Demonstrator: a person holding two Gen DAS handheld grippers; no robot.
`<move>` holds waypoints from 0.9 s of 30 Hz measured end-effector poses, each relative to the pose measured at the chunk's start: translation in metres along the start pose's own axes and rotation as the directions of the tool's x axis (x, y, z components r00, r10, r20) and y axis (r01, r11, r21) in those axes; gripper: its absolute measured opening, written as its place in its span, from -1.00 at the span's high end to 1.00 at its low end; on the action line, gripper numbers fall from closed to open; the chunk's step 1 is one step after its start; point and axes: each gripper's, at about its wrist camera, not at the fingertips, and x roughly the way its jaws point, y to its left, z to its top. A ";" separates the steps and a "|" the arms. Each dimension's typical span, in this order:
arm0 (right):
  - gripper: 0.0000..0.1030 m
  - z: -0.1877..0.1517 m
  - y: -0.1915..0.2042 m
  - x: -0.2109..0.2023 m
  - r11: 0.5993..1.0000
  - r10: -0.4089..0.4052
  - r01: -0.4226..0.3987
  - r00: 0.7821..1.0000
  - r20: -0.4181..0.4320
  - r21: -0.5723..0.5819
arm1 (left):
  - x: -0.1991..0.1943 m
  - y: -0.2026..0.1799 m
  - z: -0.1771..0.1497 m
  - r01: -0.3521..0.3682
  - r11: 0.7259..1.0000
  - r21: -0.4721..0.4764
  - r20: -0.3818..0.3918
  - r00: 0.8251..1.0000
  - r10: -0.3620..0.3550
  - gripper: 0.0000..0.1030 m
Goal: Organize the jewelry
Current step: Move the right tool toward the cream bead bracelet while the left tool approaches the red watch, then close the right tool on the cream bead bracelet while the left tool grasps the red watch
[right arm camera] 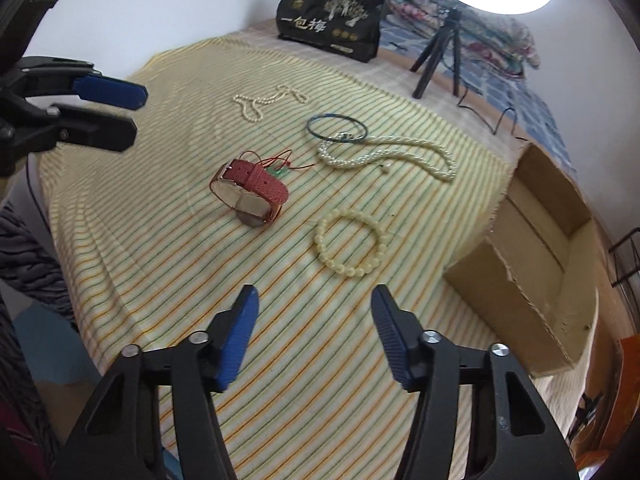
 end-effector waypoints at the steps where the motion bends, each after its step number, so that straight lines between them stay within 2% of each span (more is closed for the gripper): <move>1: 0.05 0.002 -0.002 0.004 1.000 0.014 -0.014 1.000 -0.002 -0.005 | 0.004 -0.001 0.000 0.001 1.000 0.008 -0.009 1.000 -0.001 -0.07; 10: 0.23 0.008 -0.010 0.023 0.994 0.105 -0.106 0.994 -0.025 -0.013 | 0.044 -0.004 0.011 0.005 0.999 0.053 -0.100 0.995 0.000 -0.06; 21: 0.30 0.013 -0.022 0.041 0.995 0.103 -0.103 0.995 -0.019 -0.014 | 0.065 -0.007 0.019 -0.002 0.996 0.089 -0.121 0.993 0.013 -0.06; 25: 0.42 0.015 -0.020 0.051 0.992 0.124 -0.125 0.992 -0.032 -0.029 | 0.073 -0.005 0.022 -0.006 0.996 0.087 -0.134 0.991 0.017 -0.06; 27: 0.42 0.014 -0.017 0.056 0.993 0.109 -0.111 0.993 -0.043 -0.051 | 0.078 -0.005 0.022 -0.011 0.996 0.093 -0.142 0.990 0.024 -0.06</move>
